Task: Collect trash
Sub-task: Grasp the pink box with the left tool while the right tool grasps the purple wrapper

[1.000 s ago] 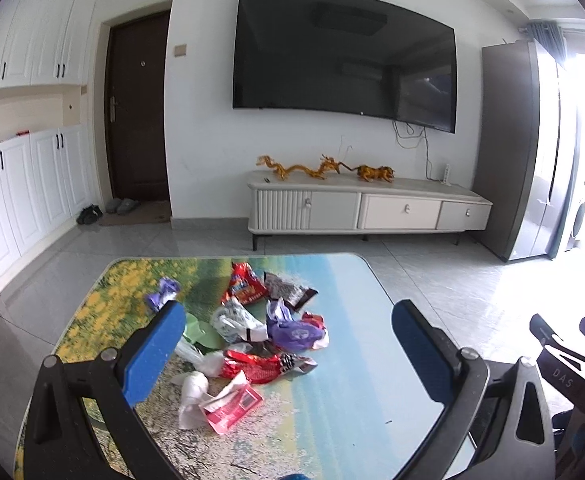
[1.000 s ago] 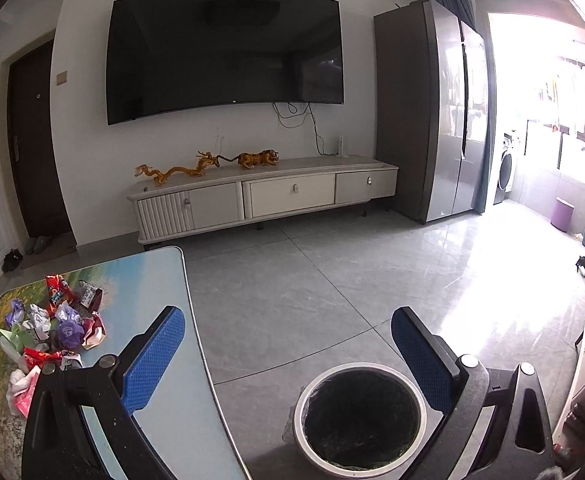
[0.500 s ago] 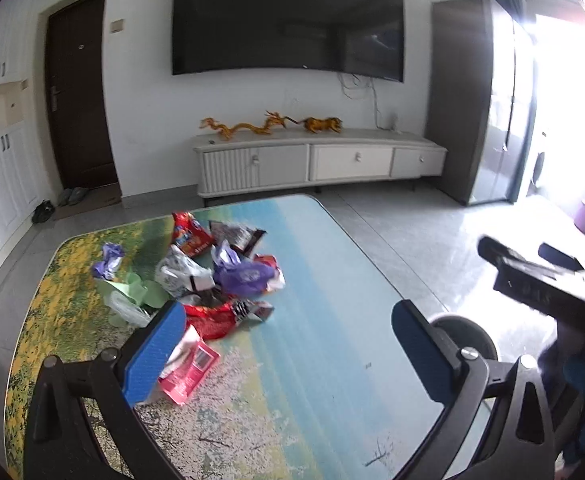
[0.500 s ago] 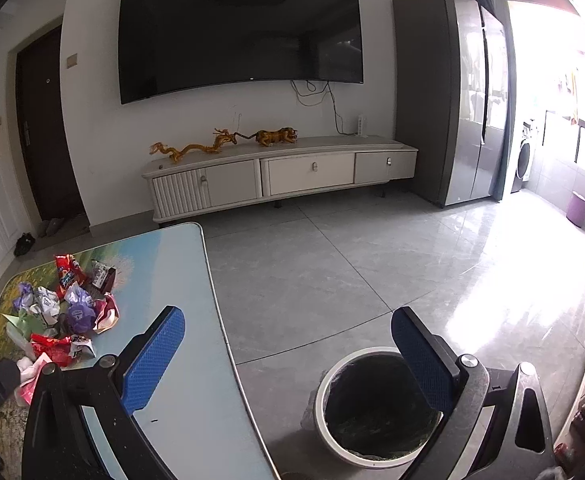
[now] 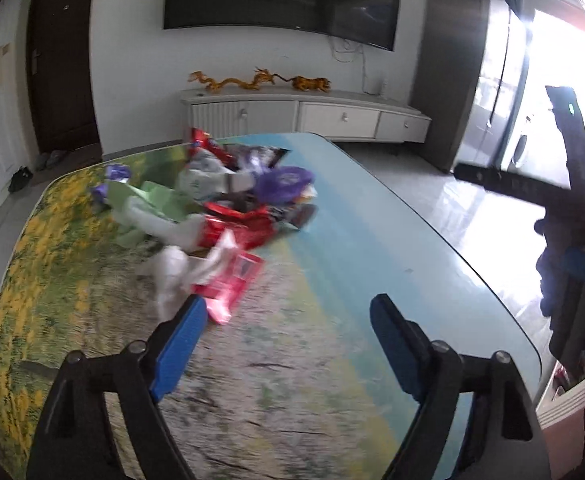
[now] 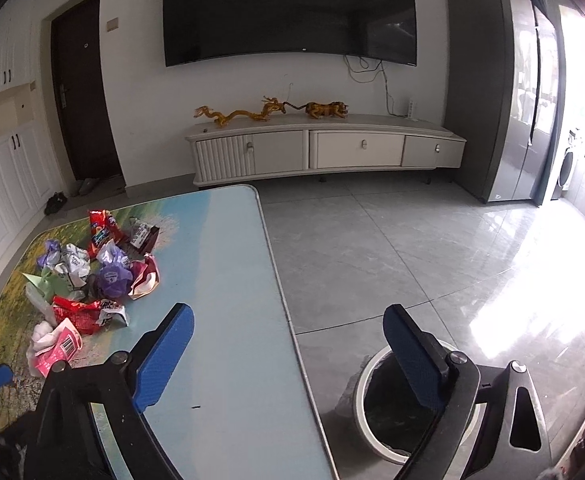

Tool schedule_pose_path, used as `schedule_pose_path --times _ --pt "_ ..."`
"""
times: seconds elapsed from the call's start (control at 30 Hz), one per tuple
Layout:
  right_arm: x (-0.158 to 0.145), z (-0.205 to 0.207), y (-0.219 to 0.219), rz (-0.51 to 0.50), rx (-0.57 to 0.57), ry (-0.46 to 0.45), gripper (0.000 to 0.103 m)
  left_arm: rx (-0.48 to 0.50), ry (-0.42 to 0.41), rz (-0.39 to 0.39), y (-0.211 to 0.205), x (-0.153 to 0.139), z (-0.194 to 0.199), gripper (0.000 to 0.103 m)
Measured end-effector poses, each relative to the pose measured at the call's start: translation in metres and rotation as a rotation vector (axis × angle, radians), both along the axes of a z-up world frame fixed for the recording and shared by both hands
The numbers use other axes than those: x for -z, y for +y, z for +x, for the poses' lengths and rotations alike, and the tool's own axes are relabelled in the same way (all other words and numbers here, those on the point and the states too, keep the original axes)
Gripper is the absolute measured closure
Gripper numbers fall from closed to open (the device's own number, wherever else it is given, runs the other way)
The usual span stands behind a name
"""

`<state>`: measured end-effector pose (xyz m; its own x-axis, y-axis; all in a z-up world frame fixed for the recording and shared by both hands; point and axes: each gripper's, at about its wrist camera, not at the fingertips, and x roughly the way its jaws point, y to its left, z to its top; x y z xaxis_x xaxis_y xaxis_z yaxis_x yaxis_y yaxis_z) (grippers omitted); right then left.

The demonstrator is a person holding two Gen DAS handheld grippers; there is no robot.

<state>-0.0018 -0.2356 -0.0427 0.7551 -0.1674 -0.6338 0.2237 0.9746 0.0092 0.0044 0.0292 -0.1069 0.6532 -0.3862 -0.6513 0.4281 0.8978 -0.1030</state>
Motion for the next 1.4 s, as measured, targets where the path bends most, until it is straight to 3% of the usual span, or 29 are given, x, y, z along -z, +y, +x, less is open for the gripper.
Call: schedule_pose_path --times 0.2,0.27,0.47,0.67,0.83,1.13,1.23,1.3,1.4 --pt "0.006 0.013 0.020 0.021 -0.101 0.023 0.022 0.042 0.011 0.007 0.018 -0.008 0.038 0.031" --pt "0.007 0.017 0.026 0.026 -0.128 0.027 0.026 0.066 0.037 0.012 0.017 -0.004 0.051 0.038" --pt "0.017 0.033 0.039 0.087 -0.226 0.062 0.035 0.108 0.093 0.067 0.004 0.016 0.078 0.048" --pt "0.029 0.055 0.060 0.130 -0.337 0.105 0.036 0.130 0.141 0.125 -0.003 0.030 0.090 0.054" --pt "0.025 0.081 0.075 0.153 -0.412 0.086 0.044 0.142 0.168 0.141 -0.006 0.036 0.094 0.062" --pt "0.040 0.127 0.094 0.203 -0.500 0.126 0.057 0.135 0.210 0.112 -0.006 0.043 0.104 0.075" --pt "0.048 0.133 0.095 0.219 -0.511 0.153 0.075 0.126 0.209 0.108 -0.005 0.042 0.103 0.080" --pt "0.049 0.134 0.096 0.226 -0.529 0.156 0.092 0.122 0.207 0.096 -0.004 0.041 0.102 0.085" --pt "0.045 0.130 0.098 0.229 -0.549 0.140 0.096 0.113 0.193 0.078 -0.002 0.036 0.097 0.089"
